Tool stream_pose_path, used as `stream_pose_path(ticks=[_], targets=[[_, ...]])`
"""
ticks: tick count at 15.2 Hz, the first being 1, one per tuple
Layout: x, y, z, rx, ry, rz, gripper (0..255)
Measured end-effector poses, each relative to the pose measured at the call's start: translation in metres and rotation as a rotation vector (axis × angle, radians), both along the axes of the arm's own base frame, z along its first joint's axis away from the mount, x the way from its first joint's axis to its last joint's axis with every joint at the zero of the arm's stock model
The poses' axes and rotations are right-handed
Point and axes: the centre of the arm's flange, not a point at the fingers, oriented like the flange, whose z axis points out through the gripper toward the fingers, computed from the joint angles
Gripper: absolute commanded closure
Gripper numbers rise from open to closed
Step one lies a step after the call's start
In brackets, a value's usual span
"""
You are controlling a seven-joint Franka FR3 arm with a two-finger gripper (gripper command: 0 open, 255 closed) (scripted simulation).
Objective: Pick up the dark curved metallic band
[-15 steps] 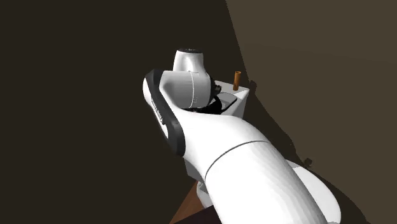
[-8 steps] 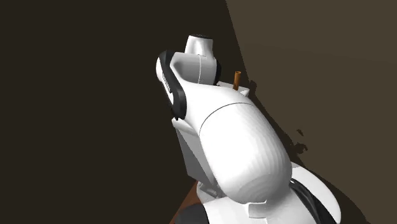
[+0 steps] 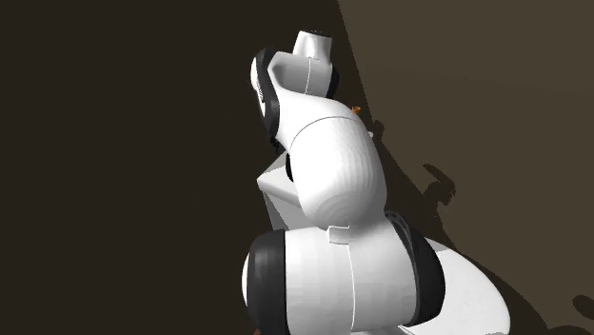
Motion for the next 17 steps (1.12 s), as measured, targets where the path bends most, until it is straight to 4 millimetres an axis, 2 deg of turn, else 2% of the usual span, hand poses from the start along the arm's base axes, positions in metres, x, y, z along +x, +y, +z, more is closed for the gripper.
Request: stream_pose_path(ticks=[8,9,17], targets=[[0.003,-0.003,-0.034,0.0,-0.004,-0.001,0],[0.003,-0.003,-0.035,0.0,-0.004,-0.001,255],[0.002,-0.003,-0.035,0.0,-0.006,-0.001,255]])
